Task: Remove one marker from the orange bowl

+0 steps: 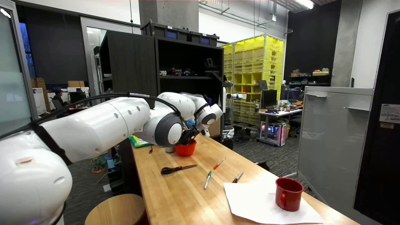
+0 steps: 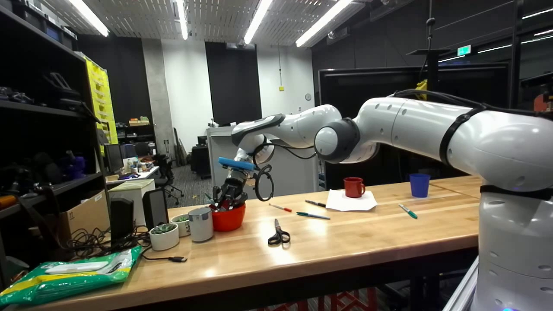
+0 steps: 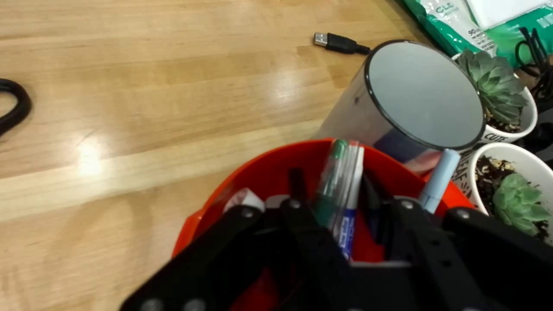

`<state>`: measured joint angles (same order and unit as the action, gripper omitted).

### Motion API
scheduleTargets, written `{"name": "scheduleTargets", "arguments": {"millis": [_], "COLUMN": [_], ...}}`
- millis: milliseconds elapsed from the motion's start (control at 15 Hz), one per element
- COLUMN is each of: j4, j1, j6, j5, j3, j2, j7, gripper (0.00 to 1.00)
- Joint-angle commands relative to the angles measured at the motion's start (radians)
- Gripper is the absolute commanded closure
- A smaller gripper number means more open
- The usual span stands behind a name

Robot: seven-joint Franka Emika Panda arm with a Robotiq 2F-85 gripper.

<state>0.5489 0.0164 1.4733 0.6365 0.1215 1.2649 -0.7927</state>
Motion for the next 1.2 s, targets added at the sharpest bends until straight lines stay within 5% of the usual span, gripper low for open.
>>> {"name": "scheduleTargets", "arguments": {"millis": [0,800,1133], "j4": [-0.043,-0.071,-0.156], "j1": [0.008,0.031,0.025], "j6": [-0.019,-0.001,-0.017], "j5": [-0.007,-0.013,-0.090], "j3": [0.005,-0.001,0.062], "j2": [0.019,-0.002,0.026], "j7": [-0.001,0.044,0.031], "gripper": [0.96,0.96,0.96]}}
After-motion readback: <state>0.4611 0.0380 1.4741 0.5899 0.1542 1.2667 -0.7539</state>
